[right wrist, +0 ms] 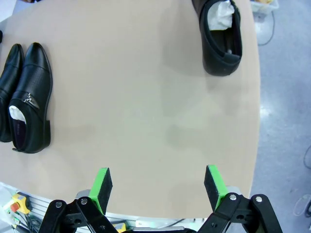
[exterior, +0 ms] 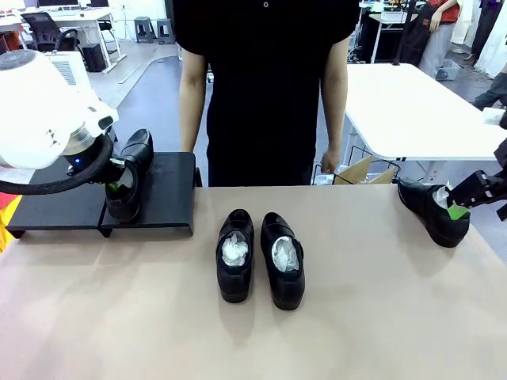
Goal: Organize the shoes by placing them on the stand.
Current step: Place the Shoe from the middle of the table onto the Shoes Stand.
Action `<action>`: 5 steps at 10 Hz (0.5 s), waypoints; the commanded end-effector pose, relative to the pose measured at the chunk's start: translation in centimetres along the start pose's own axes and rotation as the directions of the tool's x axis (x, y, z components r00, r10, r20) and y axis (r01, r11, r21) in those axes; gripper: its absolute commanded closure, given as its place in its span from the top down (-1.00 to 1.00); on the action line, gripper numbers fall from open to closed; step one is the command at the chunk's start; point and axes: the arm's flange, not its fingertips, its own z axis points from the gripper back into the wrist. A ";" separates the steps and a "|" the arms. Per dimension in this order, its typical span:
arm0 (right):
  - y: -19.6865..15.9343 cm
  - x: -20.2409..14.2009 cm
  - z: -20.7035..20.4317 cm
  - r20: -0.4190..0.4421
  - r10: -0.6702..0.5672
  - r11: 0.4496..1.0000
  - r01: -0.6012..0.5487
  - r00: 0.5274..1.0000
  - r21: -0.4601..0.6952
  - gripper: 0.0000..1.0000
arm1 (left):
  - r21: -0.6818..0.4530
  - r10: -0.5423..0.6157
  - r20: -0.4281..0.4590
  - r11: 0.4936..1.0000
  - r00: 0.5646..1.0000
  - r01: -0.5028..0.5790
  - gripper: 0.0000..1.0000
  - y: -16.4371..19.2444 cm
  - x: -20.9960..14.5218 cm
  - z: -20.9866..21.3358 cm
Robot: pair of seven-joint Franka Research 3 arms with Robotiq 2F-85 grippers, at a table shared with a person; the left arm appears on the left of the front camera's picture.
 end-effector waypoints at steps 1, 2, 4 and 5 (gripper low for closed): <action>0.0 0.1 0.0 0.006 -0.004 1.000 0.004 1.000 0.001 1.00 | 0.040 0.034 0.036 0.999 0.999 -0.036 -1.00 -0.5 0.9 -0.1; 0.0 0.1 0.0 0.006 -0.004 1.000 0.004 1.000 0.001 1.00 | 0.045 0.044 0.048 0.998 0.998 -0.046 -1.00 -0.3 0.9 -0.7; 0.0 0.1 0.0 0.006 -0.004 1.000 0.004 1.000 0.001 1.00 | 0.039 0.037 0.051 0.998 0.998 -0.039 -1.00 -0.4 1.1 -1.4; 0.0 0.1 0.0 0.006 -0.004 1.000 0.004 1.000 0.001 1.00 | 0.039 0.033 0.049 0.999 0.998 -0.035 -0.93 -0.4 1.1 -1.4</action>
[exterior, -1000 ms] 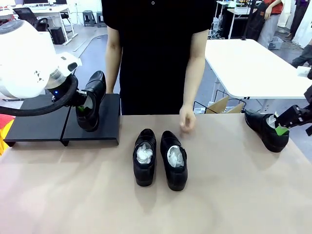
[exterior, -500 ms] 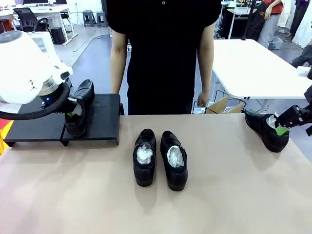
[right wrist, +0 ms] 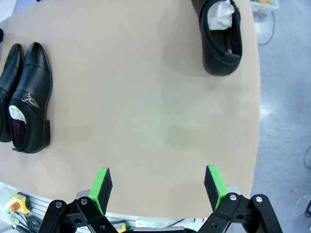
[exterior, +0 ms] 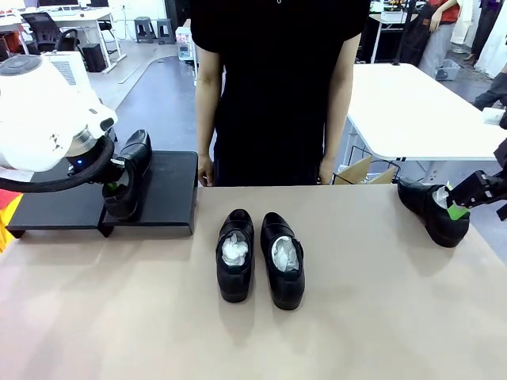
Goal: Organize the shoes by placing them on the stand.
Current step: Place the Shoe from the middle of the table onto the Shoes Stand.
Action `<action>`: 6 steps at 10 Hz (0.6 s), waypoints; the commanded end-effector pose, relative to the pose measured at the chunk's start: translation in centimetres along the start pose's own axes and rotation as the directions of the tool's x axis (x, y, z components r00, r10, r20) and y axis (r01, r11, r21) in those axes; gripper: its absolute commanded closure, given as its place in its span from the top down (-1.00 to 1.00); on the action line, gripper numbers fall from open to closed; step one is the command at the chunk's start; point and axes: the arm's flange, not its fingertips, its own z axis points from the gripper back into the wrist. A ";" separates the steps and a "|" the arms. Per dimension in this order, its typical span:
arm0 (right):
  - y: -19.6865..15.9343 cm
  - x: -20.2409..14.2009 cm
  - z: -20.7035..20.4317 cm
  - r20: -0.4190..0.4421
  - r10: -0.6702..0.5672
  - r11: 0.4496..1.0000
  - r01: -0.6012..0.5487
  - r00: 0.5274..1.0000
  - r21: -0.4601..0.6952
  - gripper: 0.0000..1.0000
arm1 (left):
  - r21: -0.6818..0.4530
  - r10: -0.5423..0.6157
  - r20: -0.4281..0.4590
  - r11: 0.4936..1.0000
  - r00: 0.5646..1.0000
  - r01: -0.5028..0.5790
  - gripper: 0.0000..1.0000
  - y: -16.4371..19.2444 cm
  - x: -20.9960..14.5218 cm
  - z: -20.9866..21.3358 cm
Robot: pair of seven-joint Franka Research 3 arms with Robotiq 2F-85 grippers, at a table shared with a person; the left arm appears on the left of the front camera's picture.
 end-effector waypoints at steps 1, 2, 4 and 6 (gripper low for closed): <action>0.0 0.1 0.0 0.006 -0.004 1.000 0.004 1.000 0.001 1.00 | 0.014 -0.016 0.035 1.000 0.999 0.015 -0.62 -0.5 0.3 -0.3; 0.0 0.1 0.0 0.006 -0.004 1.000 0.004 1.000 0.001 1.00 | 0.022 -0.022 0.046 1.000 0.999 0.021 -0.23 -0.5 0.1 0.2; 0.0 0.1 0.0 0.006 -0.004 1.000 0.004 1.000 0.001 1.00 | 0.021 -0.013 0.039 1.000 0.999 0.012 0.54 -0.4 0.2 0.4; 0.0 0.1 0.0 0.006 -0.004 1.000 0.004 1.000 0.001 1.00 | 0.028 -0.001 0.060 1.000 0.998 -0.001 1.00 -0.2 0.3 1.0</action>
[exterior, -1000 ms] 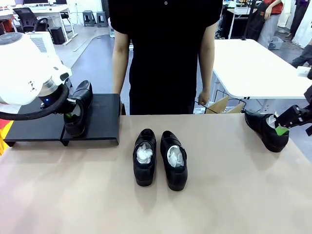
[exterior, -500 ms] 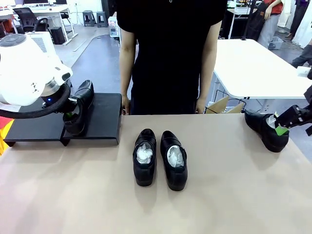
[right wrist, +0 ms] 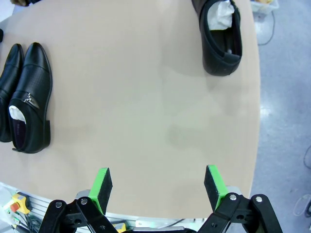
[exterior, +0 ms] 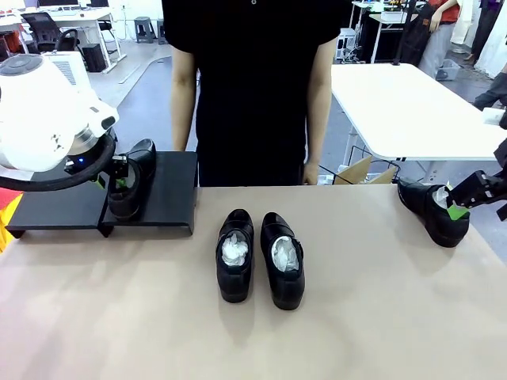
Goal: Organize the shoes by placing them on the stand.
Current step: Place the Shoe from the middle of the table onto the Shoes Stand, then pick up one Shoe and place it in the middle of the table.
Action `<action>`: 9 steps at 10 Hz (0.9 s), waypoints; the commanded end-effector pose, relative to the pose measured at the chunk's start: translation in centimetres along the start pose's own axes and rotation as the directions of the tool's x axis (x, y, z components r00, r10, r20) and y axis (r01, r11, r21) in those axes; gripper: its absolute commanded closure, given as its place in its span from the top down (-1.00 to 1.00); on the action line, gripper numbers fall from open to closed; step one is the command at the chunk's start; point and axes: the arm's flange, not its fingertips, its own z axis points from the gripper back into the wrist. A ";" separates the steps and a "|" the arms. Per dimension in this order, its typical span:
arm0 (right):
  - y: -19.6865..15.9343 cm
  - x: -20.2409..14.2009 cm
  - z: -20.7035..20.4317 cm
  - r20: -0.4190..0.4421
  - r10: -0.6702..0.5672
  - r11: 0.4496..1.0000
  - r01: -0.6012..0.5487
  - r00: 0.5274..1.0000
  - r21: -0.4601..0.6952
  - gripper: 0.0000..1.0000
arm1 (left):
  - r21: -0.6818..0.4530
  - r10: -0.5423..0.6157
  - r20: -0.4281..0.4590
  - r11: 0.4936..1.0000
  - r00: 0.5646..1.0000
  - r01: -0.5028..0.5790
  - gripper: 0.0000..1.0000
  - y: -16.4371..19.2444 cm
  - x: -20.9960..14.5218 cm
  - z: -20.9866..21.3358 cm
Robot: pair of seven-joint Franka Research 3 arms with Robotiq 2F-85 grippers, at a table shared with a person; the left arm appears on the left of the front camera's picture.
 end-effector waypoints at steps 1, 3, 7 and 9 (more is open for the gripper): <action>0.0 0.1 0.0 0.006 -0.004 1.000 0.004 1.000 0.001 1.00 | 0.027 0.021 0.044 0.999 0.999 -0.023 1.00 0.4 -0.2 1.4; 0.0 0.1 0.0 0.006 -0.004 1.000 0.004 1.000 0.001 1.00 | 0.014 0.040 0.057 0.999 0.998 -0.041 1.00 1.0 -1.0 3.7; 0.0 0.1 0.0 0.006 -0.004 1.000 0.004 1.000 0.001 1.00 | 0.002 0.031 0.066 0.999 0.997 -0.032 1.00 1.4 -0.4 4.6; 0.0 0.1 0.0 0.006 -0.004 1.000 0.004 1.000 0.001 1.00 | 0.002 0.031 0.066 0.999 0.997 -0.032 1.00 1.4 -0.4 4.6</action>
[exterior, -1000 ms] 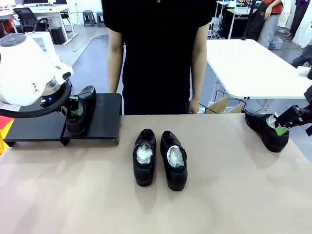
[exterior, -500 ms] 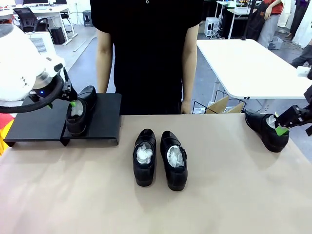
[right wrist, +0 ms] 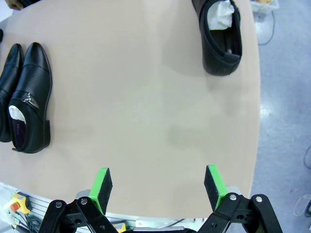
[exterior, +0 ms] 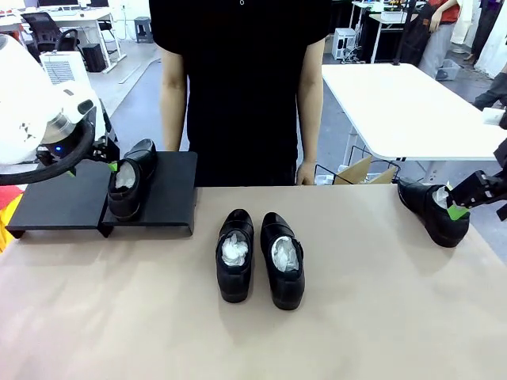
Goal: Organize the shoes by placing them on the stand.
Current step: Pick up one Shoe and place it in the middle of the table.
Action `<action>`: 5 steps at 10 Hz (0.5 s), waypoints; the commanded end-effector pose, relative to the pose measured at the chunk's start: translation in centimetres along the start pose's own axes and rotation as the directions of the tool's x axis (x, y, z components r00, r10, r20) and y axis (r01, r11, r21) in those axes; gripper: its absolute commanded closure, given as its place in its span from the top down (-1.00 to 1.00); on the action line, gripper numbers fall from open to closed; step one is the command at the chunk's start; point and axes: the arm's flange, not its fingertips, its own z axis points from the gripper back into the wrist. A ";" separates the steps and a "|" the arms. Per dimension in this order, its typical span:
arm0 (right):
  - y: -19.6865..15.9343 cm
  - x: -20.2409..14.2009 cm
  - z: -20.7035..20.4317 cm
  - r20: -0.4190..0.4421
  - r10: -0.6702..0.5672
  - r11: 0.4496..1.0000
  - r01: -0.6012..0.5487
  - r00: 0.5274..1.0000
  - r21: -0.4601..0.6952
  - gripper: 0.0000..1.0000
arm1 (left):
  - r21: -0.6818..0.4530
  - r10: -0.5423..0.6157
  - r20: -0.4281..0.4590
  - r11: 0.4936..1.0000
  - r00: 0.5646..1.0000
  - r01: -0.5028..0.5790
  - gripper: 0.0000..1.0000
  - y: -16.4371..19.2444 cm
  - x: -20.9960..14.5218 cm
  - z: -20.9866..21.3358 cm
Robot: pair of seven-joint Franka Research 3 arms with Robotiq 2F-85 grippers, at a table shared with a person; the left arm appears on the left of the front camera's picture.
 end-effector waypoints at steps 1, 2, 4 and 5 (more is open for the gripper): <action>0.0 0.1 0.0 0.006 -0.004 1.000 0.004 1.000 0.001 1.00 | -0.002 -0.001 0.004 1.000 1.000 0.001 1.00 -0.2 0.5 -0.2; 0.0 0.1 0.0 0.006 -0.004 1.000 0.004 1.000 0.001 1.00 | -0.002 -0.001 0.004 1.000 1.000 0.001 1.00 -0.2 0.5 -0.2; 0.0 0.1 0.0 0.006 -0.004 1.000 0.004 1.000 0.001 1.00 | -0.001 -0.001 0.102 1.000 0.995 0.001 1.00 -0.4 0.2 3.4; 0.0 0.1 0.0 0.006 -0.004 1.000 0.004 1.000 0.001 1.00 | 0.008 -0.009 0.184 1.000 0.983 0.008 1.00 -1.0 -0.3 7.4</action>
